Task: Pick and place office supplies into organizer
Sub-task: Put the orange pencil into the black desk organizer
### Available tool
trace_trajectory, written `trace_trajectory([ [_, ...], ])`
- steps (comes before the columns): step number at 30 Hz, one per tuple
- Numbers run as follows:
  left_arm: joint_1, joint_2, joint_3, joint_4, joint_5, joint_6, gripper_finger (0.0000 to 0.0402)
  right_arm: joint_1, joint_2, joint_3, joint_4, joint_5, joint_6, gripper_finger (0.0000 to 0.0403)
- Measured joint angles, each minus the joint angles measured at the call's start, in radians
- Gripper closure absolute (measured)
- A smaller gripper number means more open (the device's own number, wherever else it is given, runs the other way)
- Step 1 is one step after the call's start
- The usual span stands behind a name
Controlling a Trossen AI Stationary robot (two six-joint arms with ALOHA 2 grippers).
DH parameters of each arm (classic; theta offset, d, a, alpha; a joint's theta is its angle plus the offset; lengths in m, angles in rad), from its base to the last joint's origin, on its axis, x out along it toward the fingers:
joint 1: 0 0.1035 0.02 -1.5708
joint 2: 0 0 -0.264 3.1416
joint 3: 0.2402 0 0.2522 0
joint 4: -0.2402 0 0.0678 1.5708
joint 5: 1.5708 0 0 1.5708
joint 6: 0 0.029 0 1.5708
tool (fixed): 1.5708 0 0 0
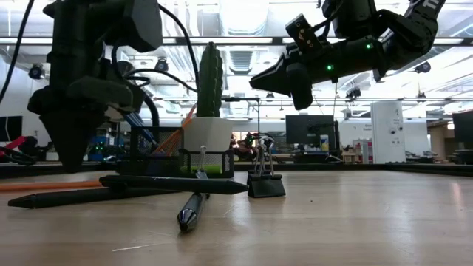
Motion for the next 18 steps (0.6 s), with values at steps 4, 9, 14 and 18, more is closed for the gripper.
trace_trajectory([
  [4,0.0,0.0,0.0,0.0,0.004,0.0,0.0399,0.0,0.0,0.0,0.0,0.0,0.0,0.0355],
  [9,-0.001,0.0,0.0,-0.001,0.005,-0.003,0.04,0.0,0.0,0.0,0.0,0.0,0.001,0.0355],
  [14,0.0,0.0,0.0,-0.001,0.023,0.003,0.0401,0.0,0.0,0.0,0.0,0.0,0.002,0.0355],
  [18,0.0,-0.001,0.009,-0.002,0.097,0.055,0.0378,0.0,0.0,0.0,0.0,0.0,0.002,0.0355],
])
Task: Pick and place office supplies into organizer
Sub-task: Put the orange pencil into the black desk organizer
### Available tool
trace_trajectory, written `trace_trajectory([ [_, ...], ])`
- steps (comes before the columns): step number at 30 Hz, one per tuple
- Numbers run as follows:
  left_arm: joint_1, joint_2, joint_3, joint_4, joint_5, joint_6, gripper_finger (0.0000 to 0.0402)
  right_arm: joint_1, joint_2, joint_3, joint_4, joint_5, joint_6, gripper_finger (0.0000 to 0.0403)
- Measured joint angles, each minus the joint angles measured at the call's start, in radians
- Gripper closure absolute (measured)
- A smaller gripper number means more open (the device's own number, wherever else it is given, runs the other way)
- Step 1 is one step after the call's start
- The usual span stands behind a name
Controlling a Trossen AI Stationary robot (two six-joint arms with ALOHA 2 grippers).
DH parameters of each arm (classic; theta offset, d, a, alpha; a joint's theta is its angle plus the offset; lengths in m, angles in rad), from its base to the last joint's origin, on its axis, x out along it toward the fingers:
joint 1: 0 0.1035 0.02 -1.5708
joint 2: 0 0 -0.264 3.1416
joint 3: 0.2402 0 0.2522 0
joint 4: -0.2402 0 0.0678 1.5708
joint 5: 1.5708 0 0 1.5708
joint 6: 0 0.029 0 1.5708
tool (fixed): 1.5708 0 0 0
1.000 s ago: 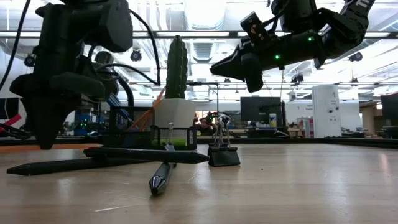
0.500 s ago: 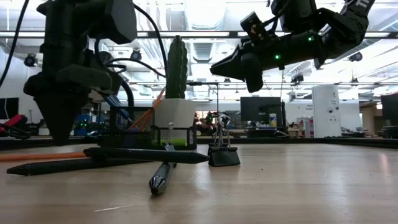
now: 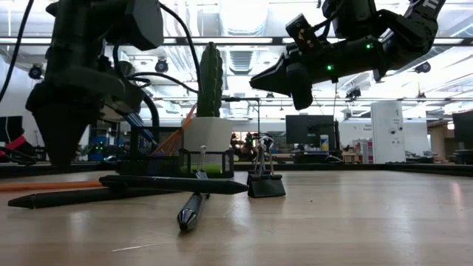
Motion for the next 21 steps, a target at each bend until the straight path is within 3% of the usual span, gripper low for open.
trace_trajectory([
  [10,-0.01,0.0,0.03,-0.017,0.083,-0.027,0.0225,0.0,0.0,0.0,0.0,0.0,0.0,0.0355],
  [21,-0.123,0.0,0.018,-0.017,-0.05,-0.005,0.0215,0.0,0.0,0.0,0.0,0.0,-0.003,0.0355],
])
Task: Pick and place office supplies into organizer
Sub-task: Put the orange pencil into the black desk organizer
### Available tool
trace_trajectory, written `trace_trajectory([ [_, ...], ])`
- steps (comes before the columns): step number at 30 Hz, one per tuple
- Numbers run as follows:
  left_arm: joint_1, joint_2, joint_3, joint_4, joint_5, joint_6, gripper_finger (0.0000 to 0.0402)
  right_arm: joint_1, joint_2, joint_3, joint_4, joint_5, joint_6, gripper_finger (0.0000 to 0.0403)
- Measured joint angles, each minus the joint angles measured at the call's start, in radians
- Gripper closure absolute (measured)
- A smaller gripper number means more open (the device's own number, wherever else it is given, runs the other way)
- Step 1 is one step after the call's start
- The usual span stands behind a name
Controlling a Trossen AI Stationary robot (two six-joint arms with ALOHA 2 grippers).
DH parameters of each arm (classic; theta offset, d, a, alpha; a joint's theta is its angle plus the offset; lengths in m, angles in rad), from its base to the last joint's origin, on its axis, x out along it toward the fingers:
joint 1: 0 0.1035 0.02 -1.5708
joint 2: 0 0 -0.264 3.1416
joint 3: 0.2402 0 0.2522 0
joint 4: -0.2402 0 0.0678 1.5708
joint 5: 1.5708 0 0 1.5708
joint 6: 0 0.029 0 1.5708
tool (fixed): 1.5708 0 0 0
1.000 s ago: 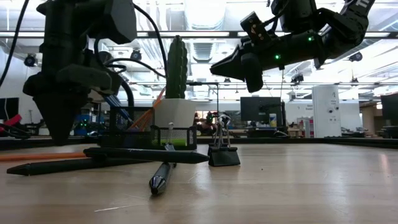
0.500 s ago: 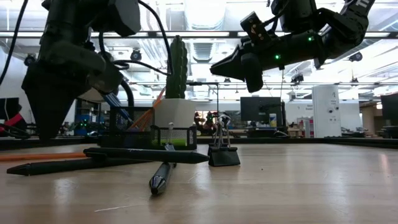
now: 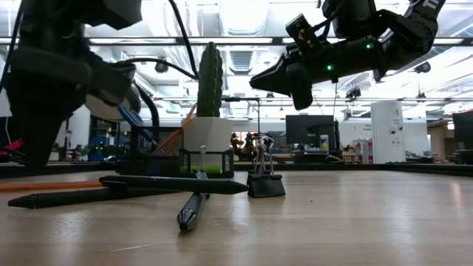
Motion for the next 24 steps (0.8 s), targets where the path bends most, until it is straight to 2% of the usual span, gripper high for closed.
trace_trajectory([
  [4,-0.02,0.008,-0.017,0.002,-0.034,0.024,0.0215,0.0,0.0,0.0,0.0,0.0,0.0,0.0355],
  [13,-0.026,0.01,-0.073,0.015,-0.024,0.055,0.0215,0.0,0.0,0.0,0.0,0.0,0.0,0.0355],
  [24,-0.027,0.013,-0.077,0.011,-0.018,0.133,0.0215,0.0,0.0,0.0,0.0,0.0,0.0,0.0355],
])
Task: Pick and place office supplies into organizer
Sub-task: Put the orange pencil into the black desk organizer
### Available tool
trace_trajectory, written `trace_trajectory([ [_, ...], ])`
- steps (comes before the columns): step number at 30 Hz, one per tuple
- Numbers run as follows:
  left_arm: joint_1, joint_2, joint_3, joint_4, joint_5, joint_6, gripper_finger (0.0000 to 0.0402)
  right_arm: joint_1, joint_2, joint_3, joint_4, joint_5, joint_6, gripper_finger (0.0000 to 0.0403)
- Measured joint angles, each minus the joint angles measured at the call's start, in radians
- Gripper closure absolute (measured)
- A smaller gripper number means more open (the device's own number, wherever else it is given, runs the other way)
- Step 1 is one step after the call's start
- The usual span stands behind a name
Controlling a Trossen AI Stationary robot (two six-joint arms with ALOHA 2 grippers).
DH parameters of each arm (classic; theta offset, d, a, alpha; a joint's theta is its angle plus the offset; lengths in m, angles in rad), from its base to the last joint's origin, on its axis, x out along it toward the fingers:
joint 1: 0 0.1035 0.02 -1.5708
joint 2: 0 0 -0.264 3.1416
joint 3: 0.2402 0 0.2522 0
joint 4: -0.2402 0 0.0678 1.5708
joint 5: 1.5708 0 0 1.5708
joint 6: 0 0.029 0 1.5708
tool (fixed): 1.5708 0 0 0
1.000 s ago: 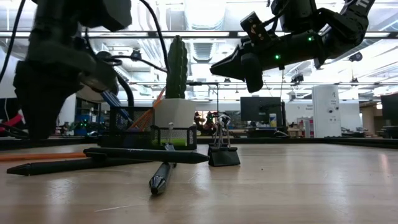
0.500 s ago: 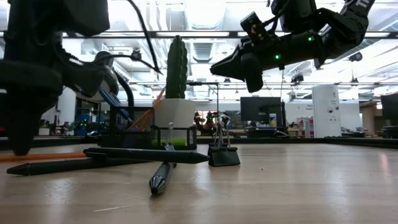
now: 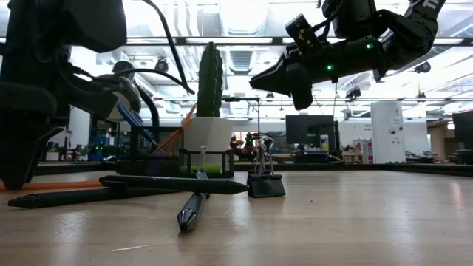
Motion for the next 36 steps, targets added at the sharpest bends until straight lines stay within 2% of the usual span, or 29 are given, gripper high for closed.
trace_trajectory([
  [9,0.0,-0.005,-0.043,0.052,0.006,0.033,0.0215,0.0,0.0,0.0,0.0,0.0,0.0,0.0355],
  [23,0.005,0.0,-0.045,0.059,0.008,0.098,0.0217,0.0,0.0,0.0,0.0,0.0,0.0,0.0355],
  [28,0.006,0.001,-0.046,0.069,0.021,0.096,0.0254,0.0,0.0,0.0,0.0,0.0,0.0,0.0355],
  [36,0.006,0.001,-0.06,0.092,0.047,0.096,0.0349,0.0,0.0,0.0,0.0,0.0,0.0,0.0355],
])
